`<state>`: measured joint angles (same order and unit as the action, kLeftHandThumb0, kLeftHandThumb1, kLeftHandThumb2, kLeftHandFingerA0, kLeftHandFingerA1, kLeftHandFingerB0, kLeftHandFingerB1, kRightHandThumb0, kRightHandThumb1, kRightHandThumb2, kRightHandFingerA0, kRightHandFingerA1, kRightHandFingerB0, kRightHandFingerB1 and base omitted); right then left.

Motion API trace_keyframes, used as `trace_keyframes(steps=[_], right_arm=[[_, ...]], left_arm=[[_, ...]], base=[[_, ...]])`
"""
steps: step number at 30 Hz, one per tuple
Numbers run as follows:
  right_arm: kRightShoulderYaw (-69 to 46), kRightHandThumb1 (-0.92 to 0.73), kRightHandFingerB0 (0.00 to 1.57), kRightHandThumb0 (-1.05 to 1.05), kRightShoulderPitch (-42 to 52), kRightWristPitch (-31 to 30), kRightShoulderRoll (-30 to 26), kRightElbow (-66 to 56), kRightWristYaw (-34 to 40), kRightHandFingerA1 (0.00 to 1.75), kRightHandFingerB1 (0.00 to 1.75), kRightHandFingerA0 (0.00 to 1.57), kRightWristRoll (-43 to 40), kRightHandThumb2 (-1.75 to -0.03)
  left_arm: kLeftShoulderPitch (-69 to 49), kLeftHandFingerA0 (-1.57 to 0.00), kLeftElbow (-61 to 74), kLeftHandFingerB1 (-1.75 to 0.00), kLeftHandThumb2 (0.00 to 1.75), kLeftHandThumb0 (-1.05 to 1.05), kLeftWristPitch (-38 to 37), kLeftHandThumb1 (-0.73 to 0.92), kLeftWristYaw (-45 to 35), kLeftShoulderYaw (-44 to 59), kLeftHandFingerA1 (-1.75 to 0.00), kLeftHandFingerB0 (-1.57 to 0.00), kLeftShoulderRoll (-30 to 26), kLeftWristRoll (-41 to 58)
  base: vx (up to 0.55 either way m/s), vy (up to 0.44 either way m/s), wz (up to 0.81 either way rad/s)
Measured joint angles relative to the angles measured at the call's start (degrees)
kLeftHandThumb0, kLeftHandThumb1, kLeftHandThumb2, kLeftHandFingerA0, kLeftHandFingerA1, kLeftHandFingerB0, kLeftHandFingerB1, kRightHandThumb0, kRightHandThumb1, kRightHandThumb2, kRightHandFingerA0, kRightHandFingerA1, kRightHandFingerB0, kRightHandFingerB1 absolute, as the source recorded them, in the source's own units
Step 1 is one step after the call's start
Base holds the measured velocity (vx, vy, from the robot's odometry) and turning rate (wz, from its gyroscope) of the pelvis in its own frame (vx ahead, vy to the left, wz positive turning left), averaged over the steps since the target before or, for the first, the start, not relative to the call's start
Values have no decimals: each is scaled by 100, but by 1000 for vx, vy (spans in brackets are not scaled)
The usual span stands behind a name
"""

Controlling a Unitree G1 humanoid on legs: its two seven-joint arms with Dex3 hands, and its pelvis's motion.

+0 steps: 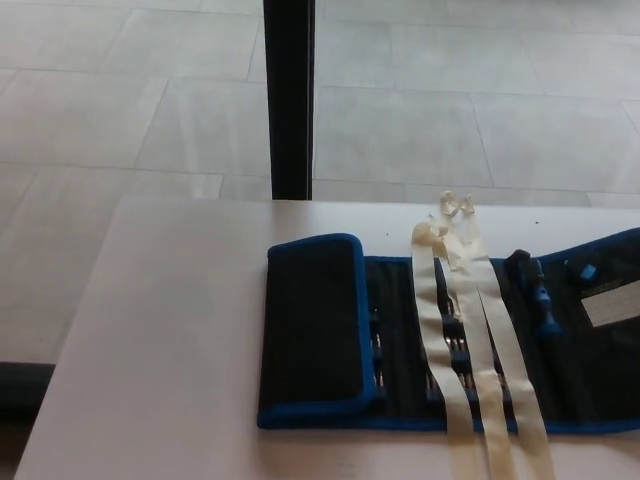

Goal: The robot uses its right hand to lift an edge of the toolkit kept in middle of the desk and make one fold in it

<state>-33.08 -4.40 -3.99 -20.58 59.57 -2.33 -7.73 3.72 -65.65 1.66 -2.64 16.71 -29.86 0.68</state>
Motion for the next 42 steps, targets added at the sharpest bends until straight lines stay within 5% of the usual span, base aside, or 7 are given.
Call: trace_keyframes(steps=[14,17,25,26,28,29,42], right_arm=[[-1996,-82,25,-48,-346,-454,-692,529,466,60,41,41,-1037,-63],[-2344,-61,1,-40,-443,-515,-847,616,647,72,48,44,-1247,-104],[-3074,-59,2,-43,-1109,-558,-1391,464,1122,77,47,51,-1871,-105],[-3078,-82,12,-56,-1217,-566,-1440,392,1146,75,35,45,-1919,-63],[-3033,-58,0,-43,-1466,-581,-1518,22,1151,76,45,54,-2034,-105],[-3004,-80,14,-59,-1547,-588,-1541,-112,1149,58,31,44,-2076,-64],[-2086,-76,32,-72,-1556,-987,-618,-2539,941,51,37,46,-2373,-63]], left_arm=[[305,-56,-672,-56,61,-59,6,71,-13,705,-71,-50,-277,306],[304,-54,-727,-54,62,-61,6,71,-14,746,-73,-47,-300,332],[315,-58,-826,-54,61,-60,8,71,-29,827,-72,-48,-374,438],[313,-58,-842,-54,61,-60,9,70,-30,828,-73,-48,-382,443],[316,-58,-852,-54,62,-60,9,71,-31,816,-72,-48,-388,453],[316,-58,-853,-53,62,-61,9,72,-33,807,-70,-48,-389,456],[344,-55,-856,-54,61,-60,9,71,-37,825,-70,-48,-387,504]], base=[[0,0,0],[0,0,0],[0,0,0],[0,0,0],[0,0,0],[0,0,7],[0,0,1]])
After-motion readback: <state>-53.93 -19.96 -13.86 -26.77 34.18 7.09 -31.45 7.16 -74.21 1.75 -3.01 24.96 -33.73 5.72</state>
